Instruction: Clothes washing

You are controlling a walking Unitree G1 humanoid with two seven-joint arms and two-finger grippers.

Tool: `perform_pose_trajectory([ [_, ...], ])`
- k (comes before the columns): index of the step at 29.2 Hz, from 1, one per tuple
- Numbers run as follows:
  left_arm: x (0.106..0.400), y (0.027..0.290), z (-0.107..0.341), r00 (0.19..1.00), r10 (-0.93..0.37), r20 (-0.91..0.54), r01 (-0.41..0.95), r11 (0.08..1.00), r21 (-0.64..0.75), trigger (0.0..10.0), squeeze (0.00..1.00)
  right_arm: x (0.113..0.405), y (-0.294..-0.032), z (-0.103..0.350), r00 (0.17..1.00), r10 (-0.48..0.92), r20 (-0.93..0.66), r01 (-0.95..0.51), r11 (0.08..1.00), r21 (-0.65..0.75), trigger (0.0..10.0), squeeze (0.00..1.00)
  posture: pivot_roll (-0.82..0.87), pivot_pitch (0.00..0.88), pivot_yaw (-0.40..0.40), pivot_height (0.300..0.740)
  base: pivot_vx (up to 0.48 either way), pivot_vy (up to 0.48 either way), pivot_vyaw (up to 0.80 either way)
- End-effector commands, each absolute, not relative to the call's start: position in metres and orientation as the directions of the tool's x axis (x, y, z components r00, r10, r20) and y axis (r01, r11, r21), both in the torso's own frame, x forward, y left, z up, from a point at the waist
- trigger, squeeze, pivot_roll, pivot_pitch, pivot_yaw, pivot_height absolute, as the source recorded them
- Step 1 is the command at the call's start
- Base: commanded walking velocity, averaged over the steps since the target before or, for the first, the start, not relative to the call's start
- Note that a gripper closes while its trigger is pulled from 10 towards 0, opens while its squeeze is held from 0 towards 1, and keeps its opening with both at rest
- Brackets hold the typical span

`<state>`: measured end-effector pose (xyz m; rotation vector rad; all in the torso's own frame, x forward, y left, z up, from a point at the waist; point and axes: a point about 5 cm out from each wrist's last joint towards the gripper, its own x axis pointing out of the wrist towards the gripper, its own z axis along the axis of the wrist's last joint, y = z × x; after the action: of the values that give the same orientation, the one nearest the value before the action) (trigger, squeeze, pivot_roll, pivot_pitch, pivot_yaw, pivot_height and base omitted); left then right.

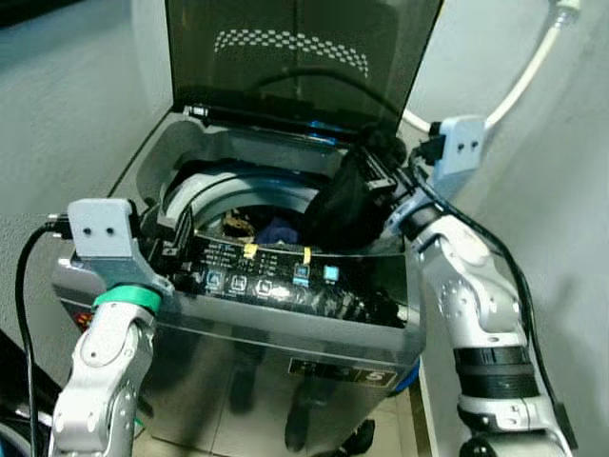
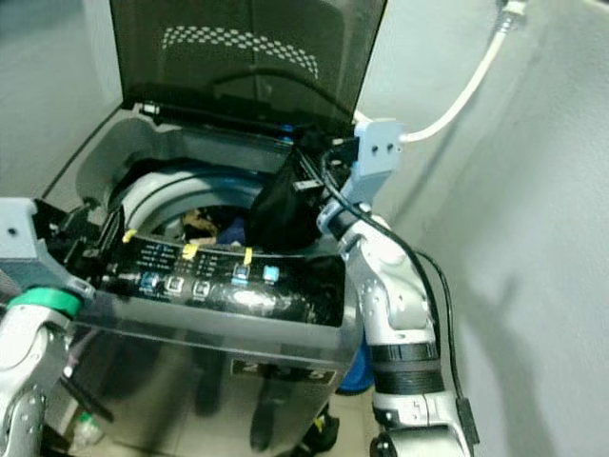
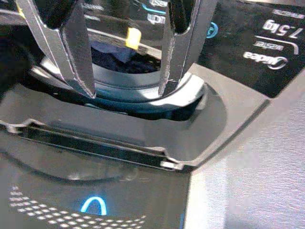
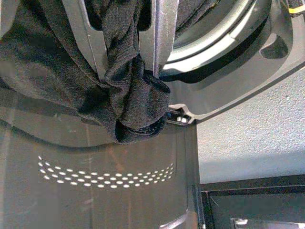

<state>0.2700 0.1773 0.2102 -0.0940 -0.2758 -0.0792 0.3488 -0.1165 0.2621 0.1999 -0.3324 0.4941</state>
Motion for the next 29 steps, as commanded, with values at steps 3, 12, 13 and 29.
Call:
perform_pose_trajectory([
  [3,0.266,0.18,0.209,0.962,-0.045,0.269,0.074,0.993,-0.097,10.0,0.0,0.351,-0.116,0.264,0.825,0.449,0.344,-0.51,0.854,0.107,10.0,0.0,0.18,0.002,-0.098,0.74,0.0,0.39,0.0],
  [12,0.263,0.185,0.209,0.965,-0.023,0.26,0.051,0.993,-0.104,10.0,0.0,0.353,-0.116,0.26,0.83,0.457,0.319,-0.51,0.854,0.104,10.0,0.0,0.18,0.002,-0.098,0.74,0.0,0.038,0.0],
  [13,0.263,0.185,0.209,0.965,-0.023,0.26,0.051,0.993,-0.104,10.0,0.0,0.353,-0.116,0.26,0.83,0.457,0.319,-0.51,0.854,0.104,10.0,0.0,0.18,0.002,-0.098,0.74,0.0,0.0,0.0],
  [29,0.274,0.182,0.205,0.972,-0.063,0.226,0.076,0.996,-0.049,10.0,0.0,0.377,-0.117,0.438,0.624,0.29,0.726,-0.56,0.814,0.156,10.0,0.0,0.15,0.008,-0.09,0.74,0.0,0.0,0.0],
])
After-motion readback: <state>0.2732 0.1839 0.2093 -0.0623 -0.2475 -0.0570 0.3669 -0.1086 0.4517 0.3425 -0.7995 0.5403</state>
